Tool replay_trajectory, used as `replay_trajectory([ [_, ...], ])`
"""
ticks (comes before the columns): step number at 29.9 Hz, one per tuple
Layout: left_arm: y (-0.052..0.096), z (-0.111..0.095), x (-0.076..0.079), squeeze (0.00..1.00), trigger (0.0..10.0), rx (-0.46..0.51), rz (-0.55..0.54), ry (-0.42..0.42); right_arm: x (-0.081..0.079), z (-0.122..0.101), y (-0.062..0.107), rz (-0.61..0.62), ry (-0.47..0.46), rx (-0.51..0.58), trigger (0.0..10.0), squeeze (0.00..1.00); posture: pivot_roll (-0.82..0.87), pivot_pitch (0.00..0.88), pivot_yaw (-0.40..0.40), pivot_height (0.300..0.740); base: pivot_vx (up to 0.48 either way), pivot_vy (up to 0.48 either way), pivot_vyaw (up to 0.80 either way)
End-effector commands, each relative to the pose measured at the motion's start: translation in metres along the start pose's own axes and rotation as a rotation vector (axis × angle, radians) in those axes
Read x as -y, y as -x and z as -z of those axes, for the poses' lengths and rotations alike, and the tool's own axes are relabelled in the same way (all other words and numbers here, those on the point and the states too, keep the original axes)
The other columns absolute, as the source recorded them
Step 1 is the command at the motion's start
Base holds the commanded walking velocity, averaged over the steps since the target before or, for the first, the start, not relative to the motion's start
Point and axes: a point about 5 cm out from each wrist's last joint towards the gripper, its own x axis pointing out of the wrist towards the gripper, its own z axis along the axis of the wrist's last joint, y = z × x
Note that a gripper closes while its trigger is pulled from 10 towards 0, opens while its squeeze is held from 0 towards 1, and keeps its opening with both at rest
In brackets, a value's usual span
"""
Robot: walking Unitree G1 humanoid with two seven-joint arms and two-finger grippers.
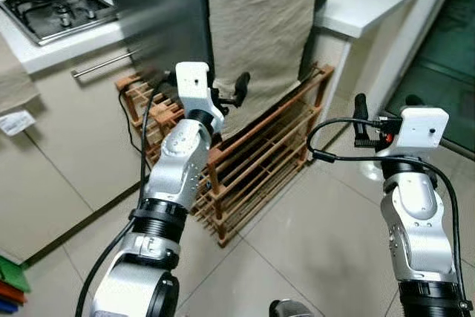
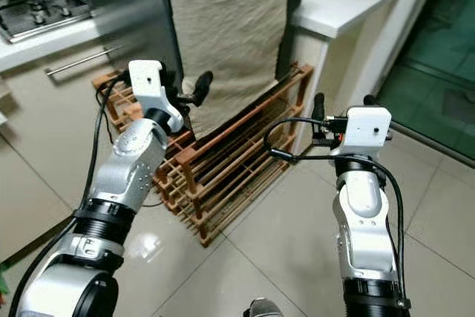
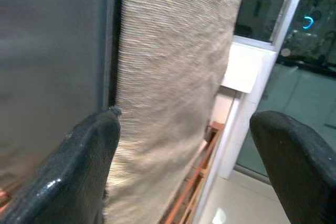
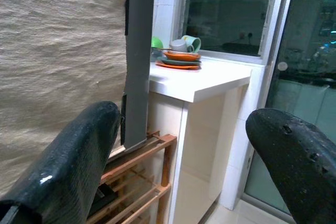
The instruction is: Restocking fridge
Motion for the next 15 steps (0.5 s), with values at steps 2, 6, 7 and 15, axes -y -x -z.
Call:
replay_trajectory([
  [2,0.014,-0.042,-0.011,0.00,10.0,0.188,-0.037,-0.014,0.000,-0.038,0.002,0.009,0.076,0.185,10.0,0.23,-0.20,0.056,0.070,0.740,0.000,0.000,0.00],
  [6,0.029,-0.074,-0.010,0.00,10.0,0.290,-0.027,-0.072,0.007,-0.064,0.008,0.060,0.065,0.263,10.0,0.23,-0.18,0.059,0.057,0.740,0.000,0.000,0.00],
  [7,0.030,-0.068,-0.013,0.00,10.0,0.257,-0.026,-0.085,0.008,-0.052,0.009,0.062,0.041,0.202,10.0,0.23,-0.17,0.059,0.052,0.740,0.000,0.000,0.00],
  [15,0.020,-0.044,-0.012,0.00,10.0,0.119,0.010,-0.090,-0.001,-0.014,0.010,0.031,-0.022,0.034,10.0,0.24,-0.16,0.056,0.053,0.740,0.000,0.360,-0.70],
])
